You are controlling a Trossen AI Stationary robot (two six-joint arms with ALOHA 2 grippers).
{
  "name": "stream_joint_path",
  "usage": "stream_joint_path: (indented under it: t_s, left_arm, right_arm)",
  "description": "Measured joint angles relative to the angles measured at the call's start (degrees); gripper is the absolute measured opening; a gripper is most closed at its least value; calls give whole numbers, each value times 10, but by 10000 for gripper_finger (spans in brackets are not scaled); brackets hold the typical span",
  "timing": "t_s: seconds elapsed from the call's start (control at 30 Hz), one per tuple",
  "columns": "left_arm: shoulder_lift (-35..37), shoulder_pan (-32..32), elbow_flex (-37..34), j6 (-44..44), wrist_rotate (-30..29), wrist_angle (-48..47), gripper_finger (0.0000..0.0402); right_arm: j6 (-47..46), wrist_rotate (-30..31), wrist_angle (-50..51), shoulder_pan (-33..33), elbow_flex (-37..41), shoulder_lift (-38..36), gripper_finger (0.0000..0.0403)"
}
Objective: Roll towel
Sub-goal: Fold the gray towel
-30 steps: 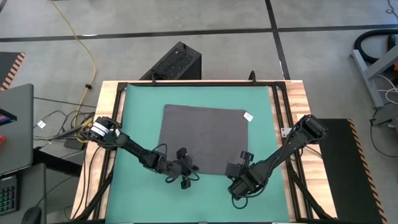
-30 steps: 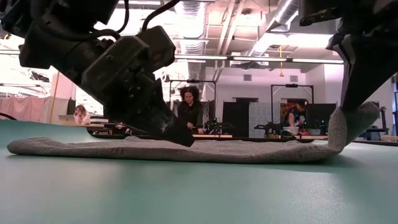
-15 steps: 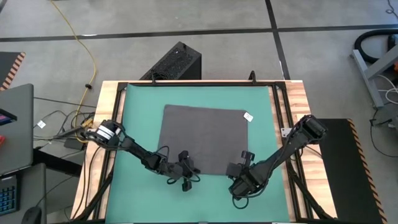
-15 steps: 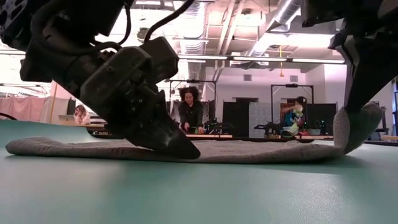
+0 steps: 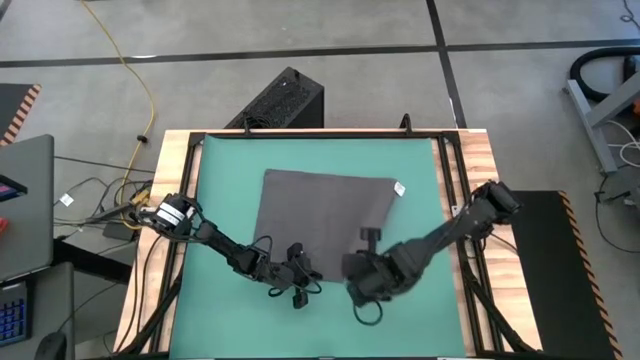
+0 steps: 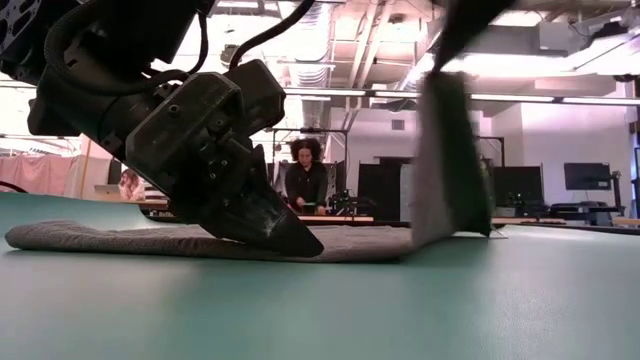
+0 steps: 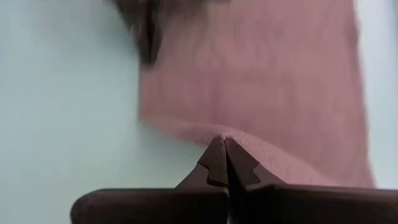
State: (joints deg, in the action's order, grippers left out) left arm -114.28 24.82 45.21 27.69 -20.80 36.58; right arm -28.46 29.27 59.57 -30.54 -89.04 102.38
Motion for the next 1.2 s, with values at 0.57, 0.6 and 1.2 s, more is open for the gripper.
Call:
stream_joint_path:
  t_s: [0.57,0.6,1.2]
  left_arm:
    - [-1,0,0,-5,-9,-2,0]
    - [-1,0,0,-5,-9,-2,0]
    - [23,2,-1,-25,22,-10,0]
  right_arm:
    - [302,-83,-275,136,-24,0,2]
    - [303,-89,-279,140,-24,1,2]
    - [341,-137,-337,142,-25,59,2]
